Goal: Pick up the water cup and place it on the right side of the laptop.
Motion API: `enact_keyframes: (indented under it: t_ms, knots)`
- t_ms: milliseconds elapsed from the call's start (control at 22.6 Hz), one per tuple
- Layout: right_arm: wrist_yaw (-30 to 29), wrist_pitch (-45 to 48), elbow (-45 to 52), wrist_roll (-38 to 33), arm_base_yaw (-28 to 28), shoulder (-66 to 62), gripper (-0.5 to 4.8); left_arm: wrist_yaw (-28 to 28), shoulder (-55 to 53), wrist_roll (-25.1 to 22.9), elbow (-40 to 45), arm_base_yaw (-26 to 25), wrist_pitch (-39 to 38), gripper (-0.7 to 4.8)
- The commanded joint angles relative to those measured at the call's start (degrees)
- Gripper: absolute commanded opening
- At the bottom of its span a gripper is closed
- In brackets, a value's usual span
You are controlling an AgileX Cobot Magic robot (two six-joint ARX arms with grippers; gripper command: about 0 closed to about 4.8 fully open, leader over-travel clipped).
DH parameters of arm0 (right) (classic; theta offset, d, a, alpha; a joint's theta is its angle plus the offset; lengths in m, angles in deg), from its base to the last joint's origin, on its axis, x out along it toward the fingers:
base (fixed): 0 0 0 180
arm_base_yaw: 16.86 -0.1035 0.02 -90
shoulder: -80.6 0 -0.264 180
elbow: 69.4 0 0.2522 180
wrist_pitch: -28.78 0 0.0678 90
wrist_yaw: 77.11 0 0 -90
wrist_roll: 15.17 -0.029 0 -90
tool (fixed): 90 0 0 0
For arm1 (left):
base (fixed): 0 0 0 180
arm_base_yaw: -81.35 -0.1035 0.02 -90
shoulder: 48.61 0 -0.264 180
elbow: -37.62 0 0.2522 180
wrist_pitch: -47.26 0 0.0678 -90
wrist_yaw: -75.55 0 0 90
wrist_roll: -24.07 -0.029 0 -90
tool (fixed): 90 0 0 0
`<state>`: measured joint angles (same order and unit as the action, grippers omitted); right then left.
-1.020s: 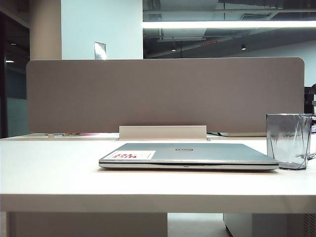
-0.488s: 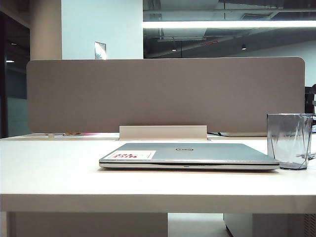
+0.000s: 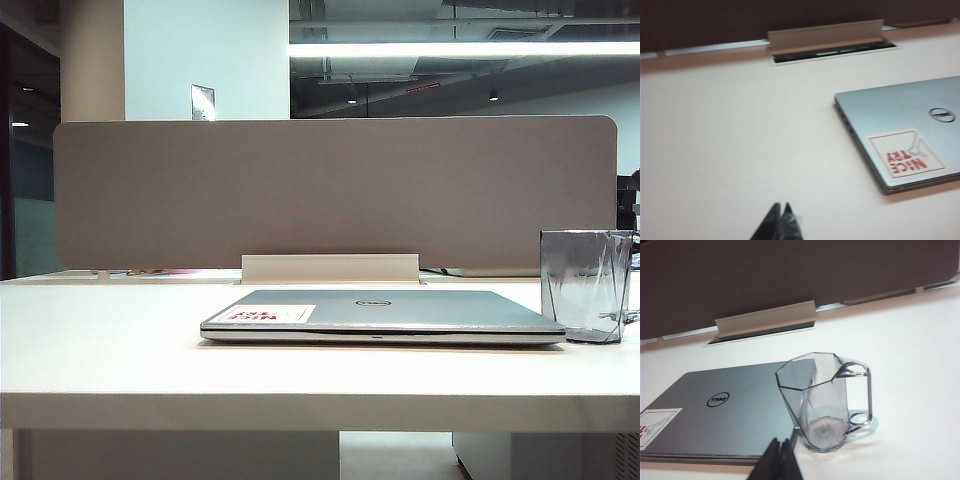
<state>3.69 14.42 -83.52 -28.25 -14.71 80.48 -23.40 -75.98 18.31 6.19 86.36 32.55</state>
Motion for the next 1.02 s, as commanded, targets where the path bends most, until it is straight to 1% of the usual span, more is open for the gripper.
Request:
enact_keyframes:
  t_ms: [44, 133, 177, 399, 443, 488, 621, 798, 887, 1020]
  knots:
    - [-0.2, 0.3, 0.3, -0.3, 0.0, 0.0, -0.08, 0.2, 0.2, -1.0, 1.3, -0.1, 8.2, -0.04]
    - [-0.2, 0.3, 0.3, -0.3, 0.0, 0.0, -0.08, -1.9, 0.3, -0.7, 2.2, -0.1, 10.5, -0.04]
    - [-0.2, 0.3, 0.3, -0.3, 0.0, 0.0, -0.08, -2.4, 0.6, 0.2, 2.6, -0.1, 10.6, -0.04]
    - [-2.2, 0.1, 0.3, -0.3, 0.0, 0.0, -0.08, -2.4, 3.4, 0.3, 4.5, -0.1, 10.5, -0.04]
    - [-2.5, -0.1, 0.3, -0.3, 0.1, 0.0, -0.08, -2.1, 4.4, 0.3, 5.1, -0.1, 10.5, -0.04]
    - [-2.5, -0.6, 0.3, -0.3, 0.0, 0.0, -0.08, -0.2, 7.3, 0.5, 7.1, -0.2, 10.6, -0.04]
    - [-2.5, -1.1, 0.3, -0.3, 0.1, 0.0, -0.08, 0.4, 14.3, 3.2, 10.8, -0.1, 10.9, -0.04]
    - [-2.5, -1.1, 0.3, -0.3, 0.0, 0.0, -0.08, 0.6, 22.6, 3.2, 13.6, -0.2, 9.6, -0.04]
    - [-2.7, -1.1, 0.3, -0.3, 0.0, 0.0, -0.08, 2.4, 27.4, 3.2, 14.5, -0.2, 7.0, -0.04]
    - [-3.2, -1.3, 0.3, -0.3, 0.1, 0.1, -0.08, 3.0, 27.1, 3.4, 14.7, -0.3, 5.9, -0.04]
